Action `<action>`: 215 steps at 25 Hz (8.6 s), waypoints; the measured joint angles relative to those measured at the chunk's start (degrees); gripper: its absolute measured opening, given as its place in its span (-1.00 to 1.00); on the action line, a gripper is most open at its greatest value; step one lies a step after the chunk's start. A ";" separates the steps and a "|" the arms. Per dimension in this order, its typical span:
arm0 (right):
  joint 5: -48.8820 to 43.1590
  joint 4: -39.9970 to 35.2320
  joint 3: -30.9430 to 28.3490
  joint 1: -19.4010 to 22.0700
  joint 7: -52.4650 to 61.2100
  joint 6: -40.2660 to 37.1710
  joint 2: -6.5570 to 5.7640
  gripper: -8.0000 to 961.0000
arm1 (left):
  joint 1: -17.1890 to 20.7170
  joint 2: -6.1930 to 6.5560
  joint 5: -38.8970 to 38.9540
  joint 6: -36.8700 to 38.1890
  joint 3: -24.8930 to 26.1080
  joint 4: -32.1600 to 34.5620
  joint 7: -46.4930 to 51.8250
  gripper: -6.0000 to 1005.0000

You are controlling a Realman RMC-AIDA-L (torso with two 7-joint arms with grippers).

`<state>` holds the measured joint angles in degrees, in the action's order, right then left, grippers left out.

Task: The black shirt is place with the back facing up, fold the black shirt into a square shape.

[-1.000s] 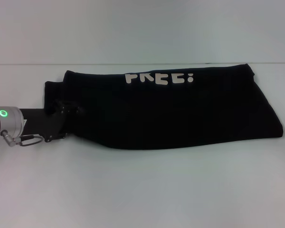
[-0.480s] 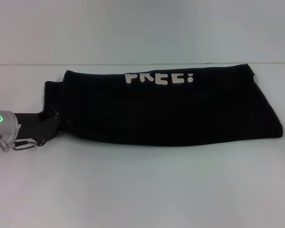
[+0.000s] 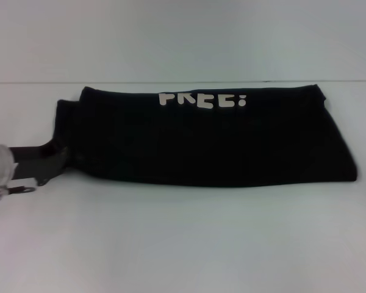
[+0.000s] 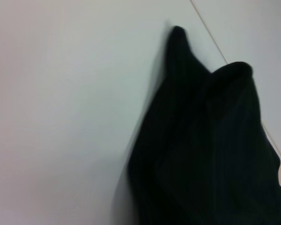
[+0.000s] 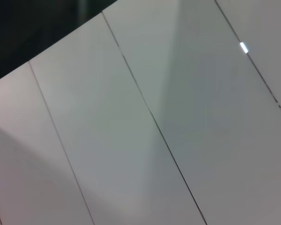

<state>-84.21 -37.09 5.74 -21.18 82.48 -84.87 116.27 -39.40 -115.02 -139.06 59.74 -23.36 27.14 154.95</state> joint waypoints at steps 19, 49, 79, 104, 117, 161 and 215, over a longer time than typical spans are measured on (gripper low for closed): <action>-0.53 0.89 0.04 0.58 3.31 1.90 -0.92 0.30 | 7.34 -1.52 5.58 4.09 1.61 9.91 -4.58 -0.92; -0.59 5.22 1.94 -2.15 2.55 1.49 -1.02 0.30 | -20.42 -9.29 21.07 5.89 -39.20 4.05 -14.48 -0.89; -47.47 -1.43 34.89 -23.17 52.30 0.71 -8.86 0.30 | 0.93 1.41 15.27 31.28 -4.79 16.98 -9.12 0.85; -77.09 0.52 60.50 -39.82 73.90 17.74 2.95 0.30 | 1.23 0.72 17.64 28.37 -2.52 15.90 -11.63 0.85; -79.36 -4.14 52.24 -32.67 79.37 19.30 -1.60 0.30 | 1.41 0.69 20.34 27.98 -2.56 14.97 -12.37 0.84; -57.32 6.08 45.82 -31.29 62.71 24.35 -0.32 -0.17 | 1.98 0.05 24.71 26.72 -2.52 12.90 -14.36 0.84; -68.32 -14.61 37.17 -21.06 66.37 -0.63 -3.79 0.38 | 2.46 0.17 27.66 25.26 -2.68 12.76 -15.47 0.84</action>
<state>-152.52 -51.70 42.91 -42.23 148.86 -85.50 112.48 -36.93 -114.85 -111.39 85.00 -26.04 39.90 139.48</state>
